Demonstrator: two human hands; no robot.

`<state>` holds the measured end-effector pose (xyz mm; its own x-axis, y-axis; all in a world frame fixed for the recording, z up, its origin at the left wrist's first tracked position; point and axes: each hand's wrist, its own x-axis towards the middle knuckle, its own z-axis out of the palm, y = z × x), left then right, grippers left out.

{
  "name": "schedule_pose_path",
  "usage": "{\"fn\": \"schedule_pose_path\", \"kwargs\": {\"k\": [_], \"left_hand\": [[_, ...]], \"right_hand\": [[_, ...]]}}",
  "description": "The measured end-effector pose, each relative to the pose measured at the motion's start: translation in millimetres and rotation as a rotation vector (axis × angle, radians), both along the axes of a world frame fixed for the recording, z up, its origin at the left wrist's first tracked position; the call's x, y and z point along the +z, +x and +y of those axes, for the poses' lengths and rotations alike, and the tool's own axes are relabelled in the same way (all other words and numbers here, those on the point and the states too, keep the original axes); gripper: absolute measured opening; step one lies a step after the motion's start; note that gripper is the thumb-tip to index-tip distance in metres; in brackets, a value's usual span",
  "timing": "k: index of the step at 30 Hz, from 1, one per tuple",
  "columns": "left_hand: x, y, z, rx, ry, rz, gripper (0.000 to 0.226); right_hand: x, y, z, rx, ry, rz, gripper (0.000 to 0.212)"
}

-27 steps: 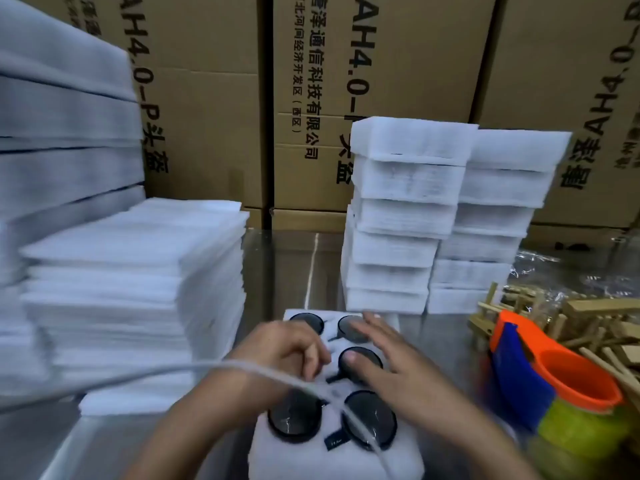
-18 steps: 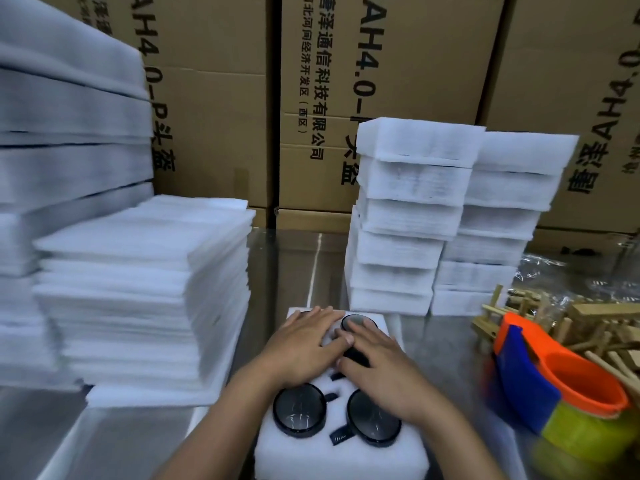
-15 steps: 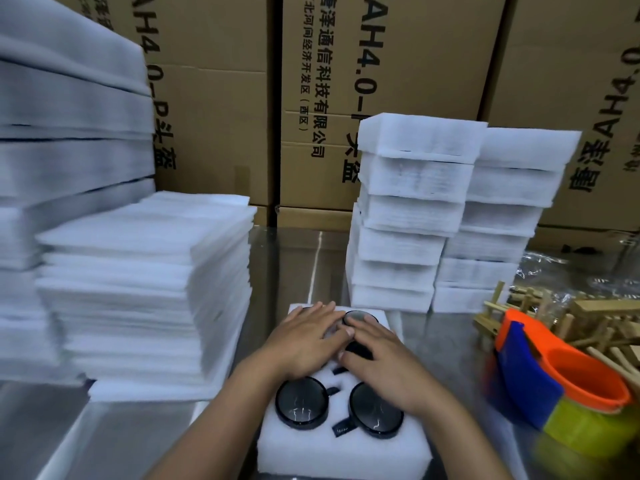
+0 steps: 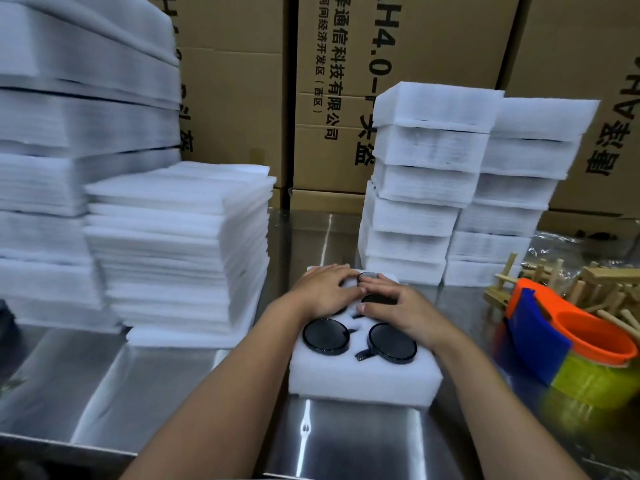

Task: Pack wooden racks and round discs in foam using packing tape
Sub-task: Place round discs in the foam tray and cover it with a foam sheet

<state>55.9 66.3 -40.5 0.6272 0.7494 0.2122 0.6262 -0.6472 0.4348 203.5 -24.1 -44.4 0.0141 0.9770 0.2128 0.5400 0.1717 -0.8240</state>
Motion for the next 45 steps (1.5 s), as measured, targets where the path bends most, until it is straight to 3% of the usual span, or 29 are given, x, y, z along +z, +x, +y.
{"fn": "schedule_pose_path", "kwargs": {"k": [4,8,13,20,26,34,38,41,45], "left_hand": [[-1.4,-0.3,1.6,0.004,-0.030,-0.066,0.050],[-5.5,-0.8,6.1,0.014,-0.151,-0.230,0.047],[-8.7,-1.0,9.6,0.012,-0.192,-0.272,0.048],[-8.4,-0.5,8.2,-0.004,-0.088,-0.196,0.041],[-16.2,0.4,15.1,0.005,-0.149,-0.376,0.034],[-19.2,0.8,14.2,-0.008,-0.247,-0.439,0.031],[-12.1,-4.1,7.3,0.016,-0.295,-0.467,0.027],[-6.0,-7.2,0.4,0.034,-0.324,-0.538,0.022],[1.1,-11.9,-9.2,-0.047,-0.319,-0.618,0.017]], "right_hand": [[-4.1,4.1,4.1,-0.009,0.004,-0.010,0.049],[-6.1,6.7,7.8,-0.005,0.010,-0.005,0.049],[-4.2,4.8,8.7,-0.006,-0.012,0.014,0.043],[33.0,3.8,28.5,0.004,-0.223,-0.318,0.023],[20.3,3.1,47.4,0.024,-0.024,-0.259,0.032],[1.7,8.5,12.4,-0.231,0.219,0.037,0.019],[3.4,0.0,-17.5,-0.385,0.336,0.009,0.026],[23.0,-26.0,-27.8,-0.323,0.416,-0.166,0.023],[79.4,-84.8,-12.9,-0.042,0.462,-0.197,0.026]]}}
